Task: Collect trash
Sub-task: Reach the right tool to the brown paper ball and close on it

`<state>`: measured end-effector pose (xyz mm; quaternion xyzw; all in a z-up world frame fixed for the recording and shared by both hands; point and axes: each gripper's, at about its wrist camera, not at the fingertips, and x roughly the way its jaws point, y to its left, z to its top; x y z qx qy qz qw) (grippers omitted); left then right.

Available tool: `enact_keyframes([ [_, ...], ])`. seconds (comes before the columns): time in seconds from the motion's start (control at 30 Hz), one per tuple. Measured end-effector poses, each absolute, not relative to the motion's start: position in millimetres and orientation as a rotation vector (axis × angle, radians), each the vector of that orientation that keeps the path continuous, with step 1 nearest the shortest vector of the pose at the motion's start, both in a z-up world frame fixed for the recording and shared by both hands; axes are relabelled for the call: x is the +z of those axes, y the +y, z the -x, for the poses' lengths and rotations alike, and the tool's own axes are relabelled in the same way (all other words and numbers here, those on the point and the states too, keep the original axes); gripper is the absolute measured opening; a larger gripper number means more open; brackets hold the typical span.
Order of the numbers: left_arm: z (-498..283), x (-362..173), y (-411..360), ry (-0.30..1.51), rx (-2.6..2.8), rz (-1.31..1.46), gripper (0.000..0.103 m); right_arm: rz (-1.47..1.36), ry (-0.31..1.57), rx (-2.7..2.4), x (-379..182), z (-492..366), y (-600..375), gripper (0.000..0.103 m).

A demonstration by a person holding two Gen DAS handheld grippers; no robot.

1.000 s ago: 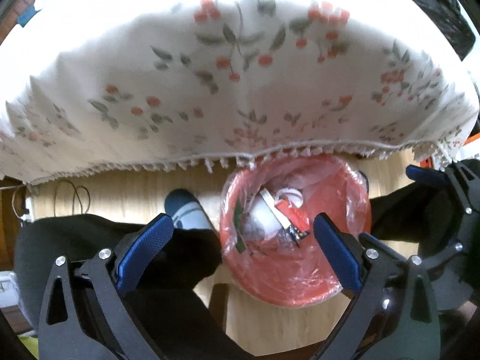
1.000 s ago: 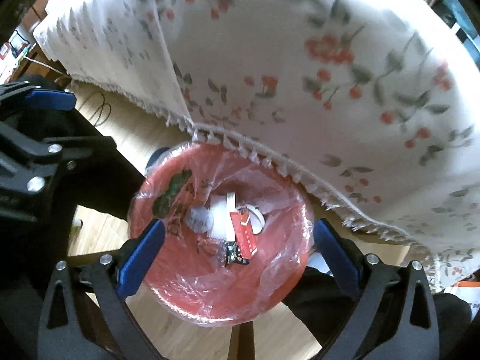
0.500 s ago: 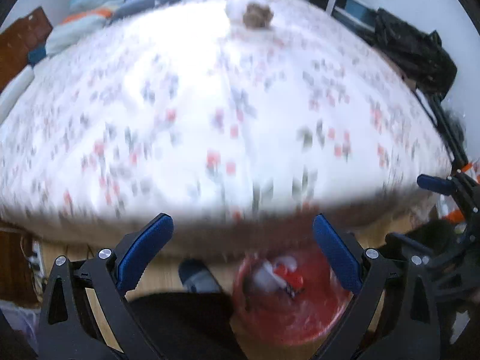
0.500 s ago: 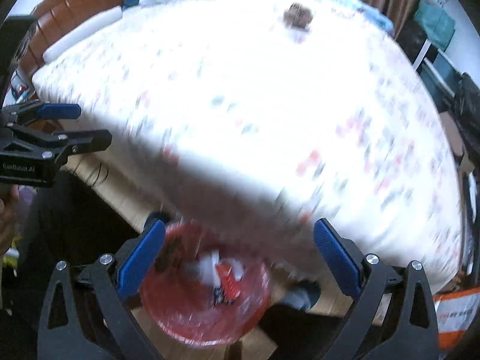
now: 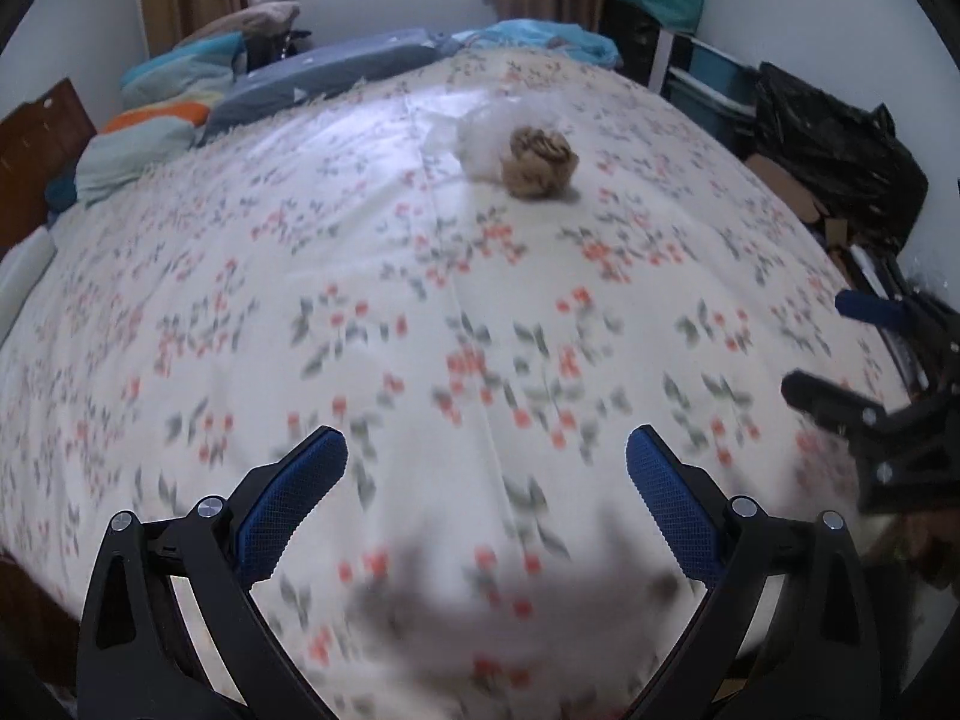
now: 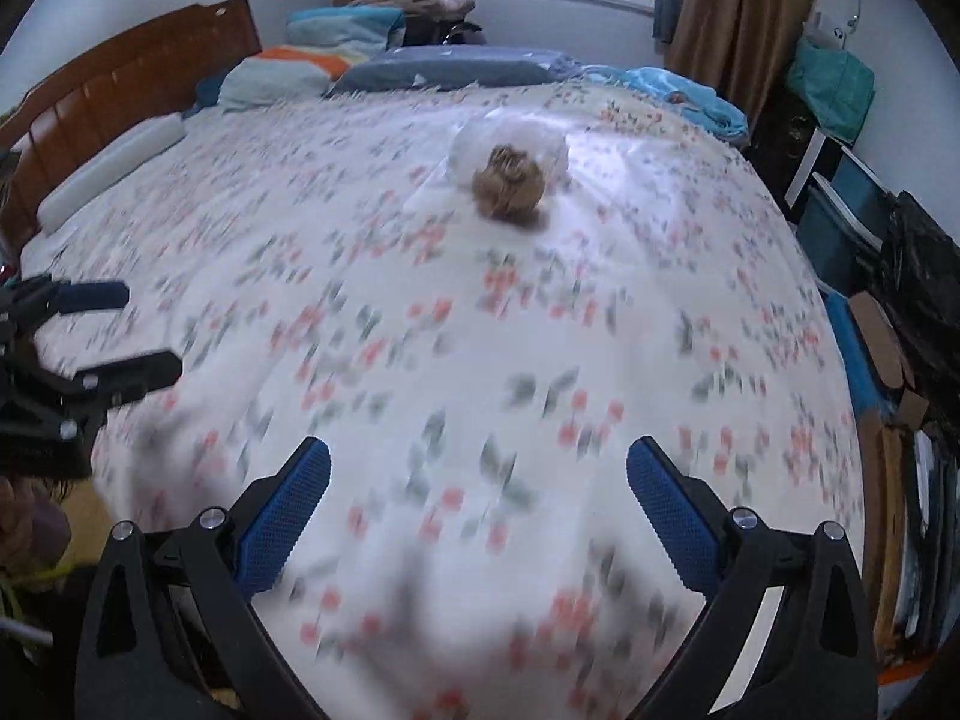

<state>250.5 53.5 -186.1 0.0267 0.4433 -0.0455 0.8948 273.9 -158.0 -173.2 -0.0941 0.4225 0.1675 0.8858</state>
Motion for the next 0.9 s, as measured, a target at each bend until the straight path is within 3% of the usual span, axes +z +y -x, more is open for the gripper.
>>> enact_keyframes([
  [0.53, -368, -235, 77, 0.946, -0.083, -0.043, 0.097, 0.201, 0.83, 0.338, -221, -474, -90, 0.098],
  [0.83, -400, -252, 78, 0.955, -0.084, -0.04, 0.097, 0.248, 0.822, 0.308, -246, -530, -60, 0.098],
  [0.87, -404, -254, 77, 0.956, -0.083, -0.044, 0.097, 0.248, 0.834, 0.315, -250, -534, -59, 0.095],
  [0.9, -407, -254, 75, 0.956, -0.084, -0.047, 0.097, 0.253, 0.843, 0.317, -252, -537, -59, 0.077],
])
